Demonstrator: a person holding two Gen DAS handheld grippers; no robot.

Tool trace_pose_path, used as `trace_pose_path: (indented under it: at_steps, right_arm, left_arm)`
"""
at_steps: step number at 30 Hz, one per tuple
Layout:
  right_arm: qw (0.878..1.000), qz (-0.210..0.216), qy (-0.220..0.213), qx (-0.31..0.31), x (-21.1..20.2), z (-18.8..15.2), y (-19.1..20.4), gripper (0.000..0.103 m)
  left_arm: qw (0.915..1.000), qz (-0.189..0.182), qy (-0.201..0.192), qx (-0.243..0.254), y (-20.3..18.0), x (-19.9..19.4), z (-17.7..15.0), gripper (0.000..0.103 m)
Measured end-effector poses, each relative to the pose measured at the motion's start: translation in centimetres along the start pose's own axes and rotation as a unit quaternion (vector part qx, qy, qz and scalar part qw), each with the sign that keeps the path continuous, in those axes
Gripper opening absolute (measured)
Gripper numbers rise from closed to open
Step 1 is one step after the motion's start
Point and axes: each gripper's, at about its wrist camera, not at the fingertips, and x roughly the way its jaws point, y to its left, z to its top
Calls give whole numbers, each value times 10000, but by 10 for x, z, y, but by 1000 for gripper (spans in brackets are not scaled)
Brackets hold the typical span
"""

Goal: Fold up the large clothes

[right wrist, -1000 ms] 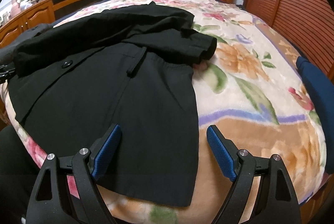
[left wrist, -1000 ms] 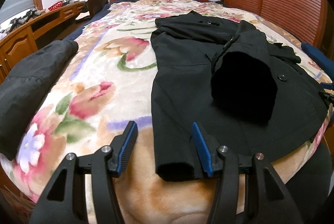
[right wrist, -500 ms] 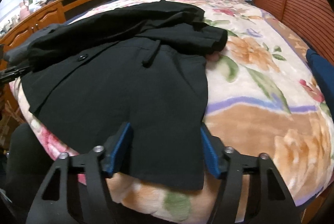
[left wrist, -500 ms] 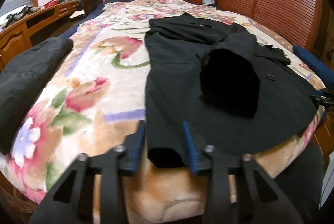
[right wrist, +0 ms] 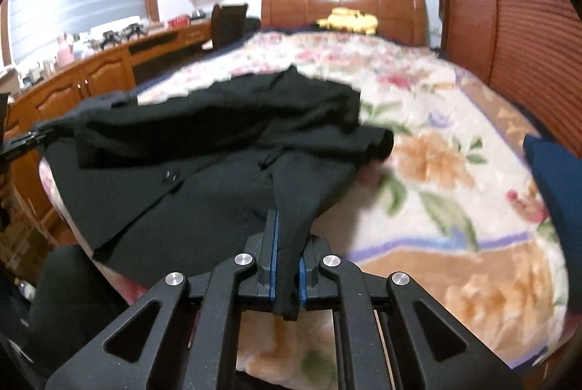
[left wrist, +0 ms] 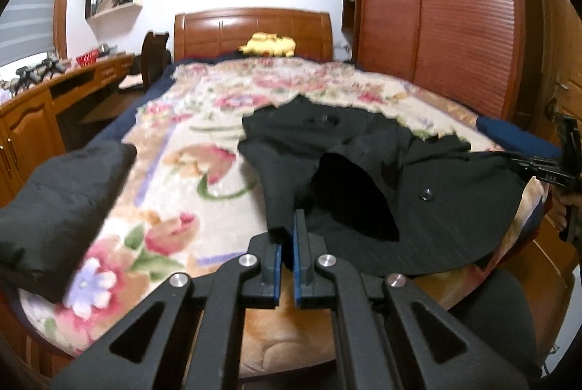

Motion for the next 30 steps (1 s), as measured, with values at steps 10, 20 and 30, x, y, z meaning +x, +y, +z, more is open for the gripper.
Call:
trace_pose_path:
  at_steps: [10,20,30]
  right_arm:
    - [9986,28,-457,-268,-68,26,15,5]
    - [9962,-5,-691,-522,-130,38,28,5]
    - [9978,-226,-278,-555,-64,52,15,5]
  left_arm:
    - [9974,-9,-695,176,-3,-75,29,1]
    - [9932,61,-1119,317,-8,-133,50,1]
    - [9973,283,-629,253,6,-67,53,1]
